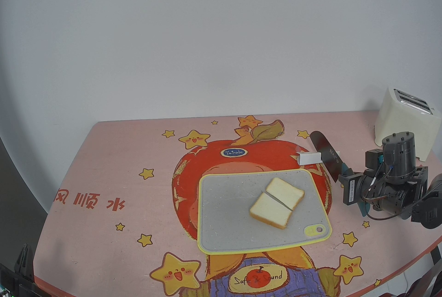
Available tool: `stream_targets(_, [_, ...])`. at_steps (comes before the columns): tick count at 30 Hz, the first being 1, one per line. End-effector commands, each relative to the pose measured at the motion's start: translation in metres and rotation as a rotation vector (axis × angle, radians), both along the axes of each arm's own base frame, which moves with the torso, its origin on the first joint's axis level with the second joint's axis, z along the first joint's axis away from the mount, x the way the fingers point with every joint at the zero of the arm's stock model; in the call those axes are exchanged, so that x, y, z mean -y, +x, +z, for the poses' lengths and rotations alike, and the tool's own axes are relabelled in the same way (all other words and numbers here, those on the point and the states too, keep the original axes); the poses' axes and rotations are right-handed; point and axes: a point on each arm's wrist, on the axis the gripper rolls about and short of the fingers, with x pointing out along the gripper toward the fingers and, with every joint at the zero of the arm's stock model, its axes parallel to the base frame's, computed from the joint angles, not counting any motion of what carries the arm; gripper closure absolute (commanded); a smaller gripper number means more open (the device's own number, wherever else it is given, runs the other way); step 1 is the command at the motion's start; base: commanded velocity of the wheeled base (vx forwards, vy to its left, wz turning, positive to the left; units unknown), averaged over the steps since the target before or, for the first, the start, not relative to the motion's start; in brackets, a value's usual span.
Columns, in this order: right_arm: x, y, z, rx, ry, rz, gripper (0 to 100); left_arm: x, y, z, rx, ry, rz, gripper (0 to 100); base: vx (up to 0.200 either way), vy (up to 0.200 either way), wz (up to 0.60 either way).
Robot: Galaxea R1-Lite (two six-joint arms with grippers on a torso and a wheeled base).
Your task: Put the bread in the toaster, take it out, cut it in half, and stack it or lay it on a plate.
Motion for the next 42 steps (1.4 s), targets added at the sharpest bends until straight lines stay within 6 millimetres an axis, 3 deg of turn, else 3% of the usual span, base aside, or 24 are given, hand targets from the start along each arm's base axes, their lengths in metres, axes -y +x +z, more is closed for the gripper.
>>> stream_targets(1, [-0.0001,0.0001,-0.001,-0.004,-0.002,0.0,100,0.0,0.0001,-0.0052,-0.001,-0.001,0.0,100,0.0,0.0,0.0])
stream_targets(16, [-0.0008,0.0006,-0.0018,-0.003,0.0,0.001,100,0.0,0.0001,-0.0052,-0.001,-0.001,0.0,100,0.0,0.0,0.0])
stream_targets(17, [-0.0008,0.0006,-0.0018,-0.003,0.0,0.001,0,0.0,0.0001,-0.0052,-0.001,0.001,0.0,100,0.0,0.0,0.0])
stream_targets(42, [-0.0016,-0.0002,0.0002,0.009,0.0,0.005,0,0.0,0.0001,-0.0052,-0.001,-0.001,0.0,100,0.0,0.0,0.0])
